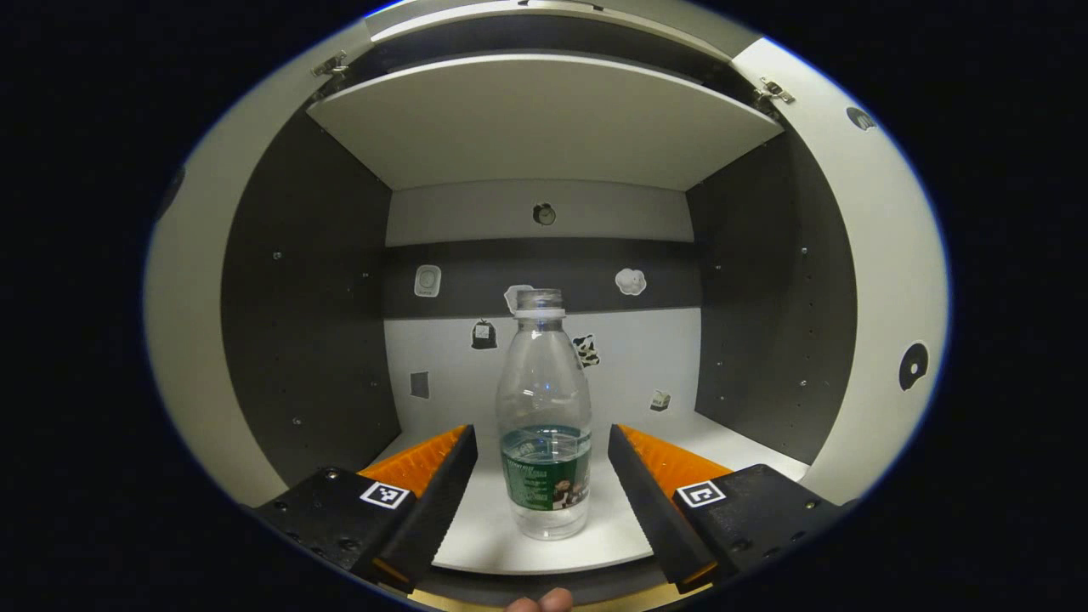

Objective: Grasp the bottle in the cabinet with the left hand and place it on the coaster, then close the right door with the right hand and the left door with the left hand.

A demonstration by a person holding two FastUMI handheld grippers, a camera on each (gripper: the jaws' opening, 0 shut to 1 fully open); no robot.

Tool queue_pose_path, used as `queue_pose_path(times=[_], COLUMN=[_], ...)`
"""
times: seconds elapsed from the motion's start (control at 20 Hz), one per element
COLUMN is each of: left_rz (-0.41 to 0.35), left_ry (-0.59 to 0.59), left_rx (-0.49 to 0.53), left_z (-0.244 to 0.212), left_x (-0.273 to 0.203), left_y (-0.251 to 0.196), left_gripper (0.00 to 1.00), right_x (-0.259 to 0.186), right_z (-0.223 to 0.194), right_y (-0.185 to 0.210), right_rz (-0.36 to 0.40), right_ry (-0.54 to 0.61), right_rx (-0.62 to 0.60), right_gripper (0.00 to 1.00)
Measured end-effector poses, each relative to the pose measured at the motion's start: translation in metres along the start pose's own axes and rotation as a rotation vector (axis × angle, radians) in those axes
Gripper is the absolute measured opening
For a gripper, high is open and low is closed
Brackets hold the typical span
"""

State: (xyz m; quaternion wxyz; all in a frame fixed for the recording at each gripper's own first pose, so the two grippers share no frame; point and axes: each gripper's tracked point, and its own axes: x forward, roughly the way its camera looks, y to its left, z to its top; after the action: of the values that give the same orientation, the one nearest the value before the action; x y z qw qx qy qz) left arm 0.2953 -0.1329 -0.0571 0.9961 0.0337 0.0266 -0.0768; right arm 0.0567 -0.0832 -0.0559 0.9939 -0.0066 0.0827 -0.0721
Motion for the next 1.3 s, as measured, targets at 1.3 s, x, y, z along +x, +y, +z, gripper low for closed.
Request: queue_pose_path(times=[1.3], left_rz=[0.057], left_ry=[-0.030], left_rx=[0.041], left_z=[-0.028], left_x=[-0.164], left_y=[-0.006], left_gripper=[0.81], right_x=[-0.044], right_z=[-0.041], right_y=[-0.022], right_rz=[0.064], right_ry=[0.075], right_rx=[0.043], right_gripper=[0.98])
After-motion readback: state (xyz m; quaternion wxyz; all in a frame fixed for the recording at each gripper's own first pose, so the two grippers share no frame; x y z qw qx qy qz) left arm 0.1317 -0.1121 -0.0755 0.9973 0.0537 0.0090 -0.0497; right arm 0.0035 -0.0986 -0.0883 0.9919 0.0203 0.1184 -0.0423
